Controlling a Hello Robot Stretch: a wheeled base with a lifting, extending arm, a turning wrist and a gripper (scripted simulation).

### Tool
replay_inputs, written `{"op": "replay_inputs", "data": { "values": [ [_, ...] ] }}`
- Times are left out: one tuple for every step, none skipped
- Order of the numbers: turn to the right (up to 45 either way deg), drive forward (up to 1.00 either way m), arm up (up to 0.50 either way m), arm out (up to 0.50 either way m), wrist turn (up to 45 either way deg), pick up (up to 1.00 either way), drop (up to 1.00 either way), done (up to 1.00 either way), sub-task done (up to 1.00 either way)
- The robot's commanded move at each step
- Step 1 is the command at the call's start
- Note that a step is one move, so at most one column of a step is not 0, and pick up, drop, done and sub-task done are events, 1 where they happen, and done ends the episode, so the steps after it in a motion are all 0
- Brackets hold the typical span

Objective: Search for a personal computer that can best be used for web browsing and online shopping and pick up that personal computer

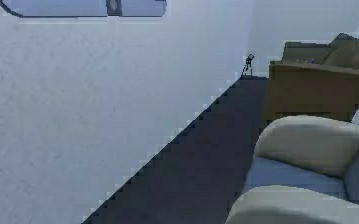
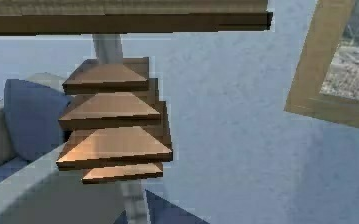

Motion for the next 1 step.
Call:
{"op": "replay_inputs", "data": {
  "values": [
    [-45.0,0.00,0.00,0.00,0.0,0.00,0.00,0.00,0.00]
  ]
}}
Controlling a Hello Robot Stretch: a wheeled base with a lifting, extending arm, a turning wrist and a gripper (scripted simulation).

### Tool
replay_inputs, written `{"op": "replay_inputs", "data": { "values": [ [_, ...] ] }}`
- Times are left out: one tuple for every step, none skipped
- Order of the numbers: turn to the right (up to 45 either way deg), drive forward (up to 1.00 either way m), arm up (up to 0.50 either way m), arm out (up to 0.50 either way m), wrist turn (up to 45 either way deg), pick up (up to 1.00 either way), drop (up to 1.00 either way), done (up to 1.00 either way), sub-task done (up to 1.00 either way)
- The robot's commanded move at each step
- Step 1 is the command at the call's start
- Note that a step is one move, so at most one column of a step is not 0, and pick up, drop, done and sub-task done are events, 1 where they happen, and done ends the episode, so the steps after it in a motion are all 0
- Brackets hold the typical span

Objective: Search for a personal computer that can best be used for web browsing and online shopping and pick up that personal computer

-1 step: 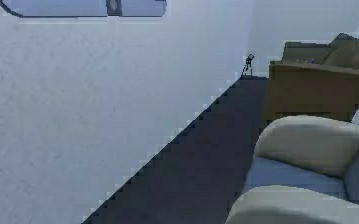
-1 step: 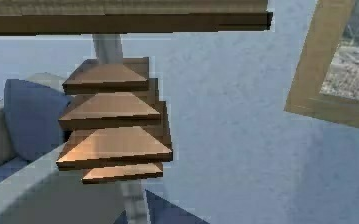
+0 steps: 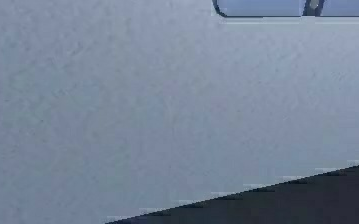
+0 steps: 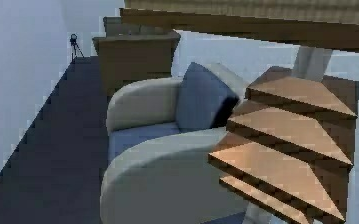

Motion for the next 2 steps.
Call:
{"op": "replay_inputs", "data": {
  "values": [
    [-36.0,0.00,0.00,0.00,0.0,0.00,0.00,0.00,0.00],
    [0.0,0.05,0.00,0.00,0.0,0.00,0.00,0.00,0.00]
  ]
}}
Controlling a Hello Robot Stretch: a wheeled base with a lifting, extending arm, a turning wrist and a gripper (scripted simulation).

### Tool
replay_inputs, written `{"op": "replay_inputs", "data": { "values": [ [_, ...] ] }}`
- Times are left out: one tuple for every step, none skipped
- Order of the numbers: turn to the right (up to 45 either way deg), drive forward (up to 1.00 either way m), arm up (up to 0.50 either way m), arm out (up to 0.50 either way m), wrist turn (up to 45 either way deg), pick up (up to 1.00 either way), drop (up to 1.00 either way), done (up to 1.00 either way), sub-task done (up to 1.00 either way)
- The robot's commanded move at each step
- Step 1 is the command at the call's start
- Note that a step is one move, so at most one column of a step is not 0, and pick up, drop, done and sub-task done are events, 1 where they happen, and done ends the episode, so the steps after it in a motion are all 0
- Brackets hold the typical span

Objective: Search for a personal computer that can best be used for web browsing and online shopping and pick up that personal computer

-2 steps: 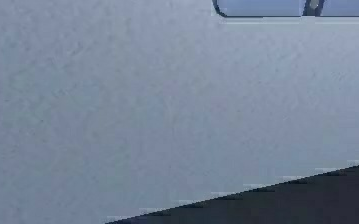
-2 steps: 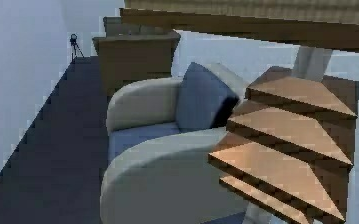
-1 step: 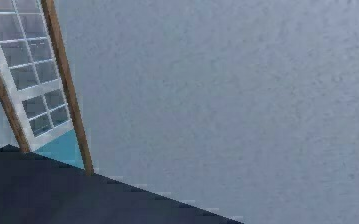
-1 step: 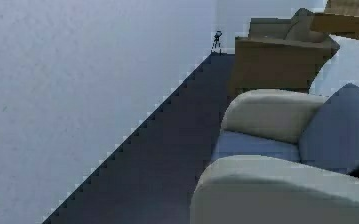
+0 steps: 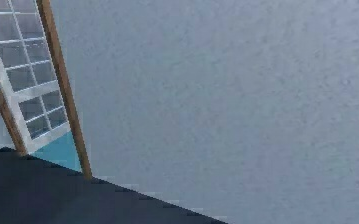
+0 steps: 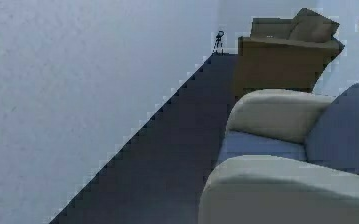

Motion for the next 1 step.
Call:
{"op": "replay_inputs", "data": {
  "values": [
    [45.0,0.00,0.00,0.00,0.0,0.00,0.00,0.00,0.00]
  ]
}}
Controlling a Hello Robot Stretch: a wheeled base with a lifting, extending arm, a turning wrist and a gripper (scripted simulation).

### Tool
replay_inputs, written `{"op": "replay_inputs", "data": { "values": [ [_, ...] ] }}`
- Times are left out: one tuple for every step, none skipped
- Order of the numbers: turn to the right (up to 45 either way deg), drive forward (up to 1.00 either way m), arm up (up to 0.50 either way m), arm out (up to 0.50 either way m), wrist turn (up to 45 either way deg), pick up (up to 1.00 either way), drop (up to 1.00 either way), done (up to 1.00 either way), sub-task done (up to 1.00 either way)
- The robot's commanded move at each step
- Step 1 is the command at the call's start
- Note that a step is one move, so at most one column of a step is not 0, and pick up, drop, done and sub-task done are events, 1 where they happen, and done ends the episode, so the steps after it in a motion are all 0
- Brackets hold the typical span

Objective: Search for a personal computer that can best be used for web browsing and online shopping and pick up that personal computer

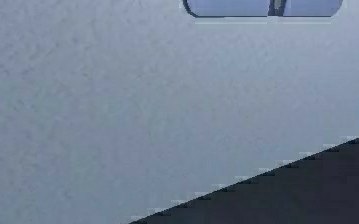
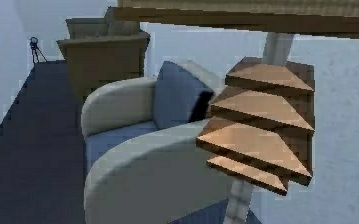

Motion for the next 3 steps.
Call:
{"op": "replay_inputs", "data": {
  "values": [
    [27.0,0.00,0.00,0.00,0.0,0.00,0.00,0.00,0.00],
    [0.0,0.75,0.00,0.00,0.0,0.00,0.00,0.00,0.00],
    [36.0,0.00,0.00,0.00,0.0,0.00,0.00,0.00,0.00]
  ]
}}
